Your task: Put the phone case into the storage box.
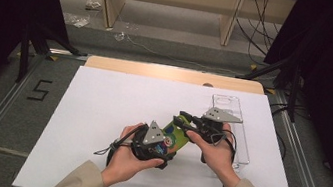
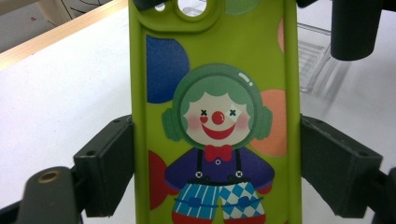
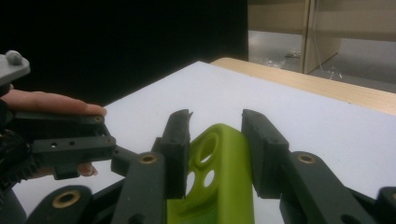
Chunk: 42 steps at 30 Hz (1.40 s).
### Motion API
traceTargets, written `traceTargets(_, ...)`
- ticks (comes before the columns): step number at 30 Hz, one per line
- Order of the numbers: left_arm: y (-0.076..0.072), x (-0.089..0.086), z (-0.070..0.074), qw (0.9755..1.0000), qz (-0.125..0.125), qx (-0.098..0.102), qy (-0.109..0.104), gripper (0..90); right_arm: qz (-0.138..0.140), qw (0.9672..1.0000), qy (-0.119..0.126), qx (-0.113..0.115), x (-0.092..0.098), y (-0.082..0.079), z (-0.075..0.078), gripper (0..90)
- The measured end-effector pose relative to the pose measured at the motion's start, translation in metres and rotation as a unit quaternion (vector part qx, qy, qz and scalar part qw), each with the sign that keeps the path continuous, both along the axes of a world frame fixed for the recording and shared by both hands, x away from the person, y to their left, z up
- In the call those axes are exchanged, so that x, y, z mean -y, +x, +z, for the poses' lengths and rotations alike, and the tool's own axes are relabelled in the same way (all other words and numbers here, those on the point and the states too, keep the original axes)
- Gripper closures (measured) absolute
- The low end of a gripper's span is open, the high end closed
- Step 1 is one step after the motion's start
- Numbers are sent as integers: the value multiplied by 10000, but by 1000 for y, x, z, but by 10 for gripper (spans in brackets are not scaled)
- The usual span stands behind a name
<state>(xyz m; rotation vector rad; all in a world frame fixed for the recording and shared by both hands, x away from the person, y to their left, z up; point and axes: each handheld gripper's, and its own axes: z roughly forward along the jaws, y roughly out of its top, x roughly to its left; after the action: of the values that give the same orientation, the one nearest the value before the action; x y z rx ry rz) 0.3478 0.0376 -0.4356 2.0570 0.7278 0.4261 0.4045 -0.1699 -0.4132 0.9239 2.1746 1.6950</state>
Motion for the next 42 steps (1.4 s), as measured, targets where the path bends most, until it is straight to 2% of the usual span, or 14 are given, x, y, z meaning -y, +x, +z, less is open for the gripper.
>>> traceTargets(11,0,1,-1,10000,-14,26,47,163,163,9998,135,-9,0,-2,7,719)
traceTargets(20,2,1,0,9994,-125,333,25,155,306,9990,291,117,-1,-7,19,757)
traceTargets(23,4,-1,1,9994,-223,268,-55,158,399,9984,387,123,0,-8,23,775)
traceTargets(25,5,-4,1,9994,-206,261,-64,155,326,9986,109,391,1,-8,26,775)
traceTargets(27,8,-6,0,9996,-178,230,-72,156,384,9986,240,291,5,-7,28,775)
traceTargets(33,11,-11,-1,9996,-184,150,-175,195,505,9981,41,359,8,-5,31,775)
traceTargets(42,14,-14,-2,9993,-249,171,-234,216,800,9956,-171,446,7,-5,34,775)
